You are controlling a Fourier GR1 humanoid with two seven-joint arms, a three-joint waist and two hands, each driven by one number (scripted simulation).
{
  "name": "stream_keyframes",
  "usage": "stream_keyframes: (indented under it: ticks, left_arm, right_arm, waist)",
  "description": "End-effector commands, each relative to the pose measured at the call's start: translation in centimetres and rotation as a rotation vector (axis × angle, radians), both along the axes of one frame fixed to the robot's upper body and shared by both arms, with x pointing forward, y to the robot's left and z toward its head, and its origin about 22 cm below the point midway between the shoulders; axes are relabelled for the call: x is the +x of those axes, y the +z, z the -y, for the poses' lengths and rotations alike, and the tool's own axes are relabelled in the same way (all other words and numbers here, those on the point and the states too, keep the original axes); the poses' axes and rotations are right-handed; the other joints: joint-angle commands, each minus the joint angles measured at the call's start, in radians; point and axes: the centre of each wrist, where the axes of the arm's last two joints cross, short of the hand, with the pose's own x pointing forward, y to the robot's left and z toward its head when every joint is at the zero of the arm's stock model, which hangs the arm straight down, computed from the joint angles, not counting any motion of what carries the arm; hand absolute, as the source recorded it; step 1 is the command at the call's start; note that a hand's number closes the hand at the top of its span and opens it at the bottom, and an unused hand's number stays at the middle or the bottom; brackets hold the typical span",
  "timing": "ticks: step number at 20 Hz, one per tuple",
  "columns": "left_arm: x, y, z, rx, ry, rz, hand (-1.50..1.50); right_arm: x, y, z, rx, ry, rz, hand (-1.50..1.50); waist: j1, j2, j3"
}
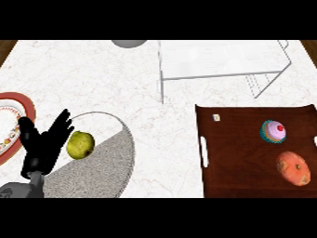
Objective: Pick the cupcake from the tray and place it in the tiered shelf
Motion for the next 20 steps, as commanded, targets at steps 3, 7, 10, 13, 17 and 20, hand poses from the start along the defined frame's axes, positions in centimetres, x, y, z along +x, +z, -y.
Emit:
stream_keyframes:
  ticks: [3,7,10,13,17,20]
  left_arm:
    - [-0.3,0.0,-0.1,-0.007,-0.008,-0.007,0.00]
    - [-0.8,-0.1,0.4,-0.025,-0.018,-0.023,0.00]
    - [0.5,-1.2,0.3,0.000,-0.013,-0.015,0.00]
    - [1.2,-0.8,0.0,-0.011,-0.005,-0.018,0.00]
    - [0.0,0.2,-0.4,-0.018,-0.015,-0.023,0.00]
    - [-0.1,-0.8,-0.8,-0.001,-0.017,-0.027,0.00]
  right_arm:
    - [1.9,0.1,-5.6,-0.114,-0.108,-0.036,-1.50]
    - [2.3,1.4,-8.1,-0.162,-0.107,-0.118,-1.50]
    - [4.0,-0.7,-10.7,-0.207,-0.088,-0.175,-1.50]
    - [4.5,-2.3,-11.9,-0.245,-0.064,-0.168,-1.50]
    - [3.8,-3.5,-10.6,-0.304,-0.086,-0.240,-1.50]
    - [2.8,-3.3,-9.2,-0.309,-0.133,-0.263,-1.50]
  waist:
    - [0.008,0.005,-0.002]
    - [0.005,0.004,-0.001]
    - [0.008,0.007,-0.002]
    - [0.007,0.008,-0.001]
    - [0.006,0.006,-0.001]
    - [0.002,0.006,-0.001]
